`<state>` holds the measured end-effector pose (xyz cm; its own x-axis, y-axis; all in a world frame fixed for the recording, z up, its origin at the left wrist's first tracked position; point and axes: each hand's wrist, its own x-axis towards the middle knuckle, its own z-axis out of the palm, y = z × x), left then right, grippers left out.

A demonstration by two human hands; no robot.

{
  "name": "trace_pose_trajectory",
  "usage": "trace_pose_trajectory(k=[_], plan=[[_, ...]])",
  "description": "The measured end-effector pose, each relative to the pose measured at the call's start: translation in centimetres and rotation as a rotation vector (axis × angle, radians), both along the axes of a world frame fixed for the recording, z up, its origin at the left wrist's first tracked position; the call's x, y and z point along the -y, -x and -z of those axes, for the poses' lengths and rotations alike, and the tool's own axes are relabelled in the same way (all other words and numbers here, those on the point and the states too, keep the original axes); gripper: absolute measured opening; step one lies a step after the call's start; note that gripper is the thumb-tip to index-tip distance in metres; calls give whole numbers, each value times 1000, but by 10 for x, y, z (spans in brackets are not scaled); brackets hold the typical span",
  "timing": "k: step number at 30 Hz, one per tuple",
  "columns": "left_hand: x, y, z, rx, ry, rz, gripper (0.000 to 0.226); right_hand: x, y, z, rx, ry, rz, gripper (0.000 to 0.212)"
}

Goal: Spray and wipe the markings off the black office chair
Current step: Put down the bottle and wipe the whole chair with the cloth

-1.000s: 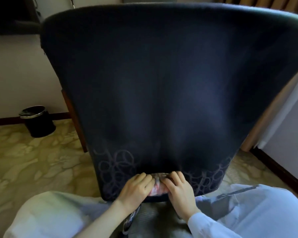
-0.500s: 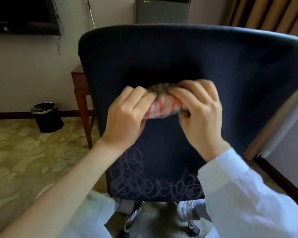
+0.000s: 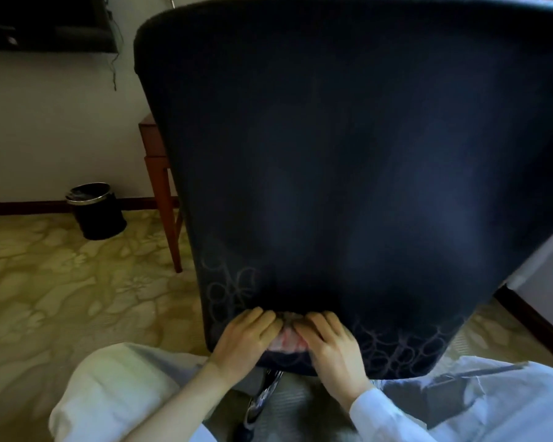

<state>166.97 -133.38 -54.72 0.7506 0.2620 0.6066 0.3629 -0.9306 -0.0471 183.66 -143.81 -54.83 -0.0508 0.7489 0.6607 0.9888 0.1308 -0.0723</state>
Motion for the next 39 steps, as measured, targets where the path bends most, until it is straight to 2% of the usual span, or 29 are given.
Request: trace_pose_trajectory(k=[5, 9, 11, 13, 19, 21, 24, 29, 33, 39], plan=[[-7, 14, -107, 204, -188, 36, 31, -9, 10, -108, 26, -298, -42, 36], [-19, 49, -209, 427, -381, -93, 20, -25, 48, -223, 92, -570, -108, 29], [-30, 70, -240, 501, -407, -160, 18, -40, 73, -260, 129, -645, -139, 25], [-45, 84, -245, 542, -362, -187, 18, -56, 94, -271, 169, -633, -127, 22], [-71, 96, -132, 495, -21, -74, 32, -83, 102, -171, 251, -410, -123, 26], [-67, 91, -99, 436, 29, -21, 31, -77, 89, -133, 282, -344, -111, 25], [-59, 75, -71, 322, -49, 21, 21, -61, 65, -91, 321, -248, -78, 28], [-51, 53, -48, 274, -89, 33, 25, -48, 40, -67, 325, -266, -39, 42], [-43, 39, -32, 231, -116, 50, 20, -37, 21, -49, 314, -253, -36, 26], [-18, 7, -18, 242, -123, 73, 16, -13, -8, -37, 320, -233, -7, 34]])
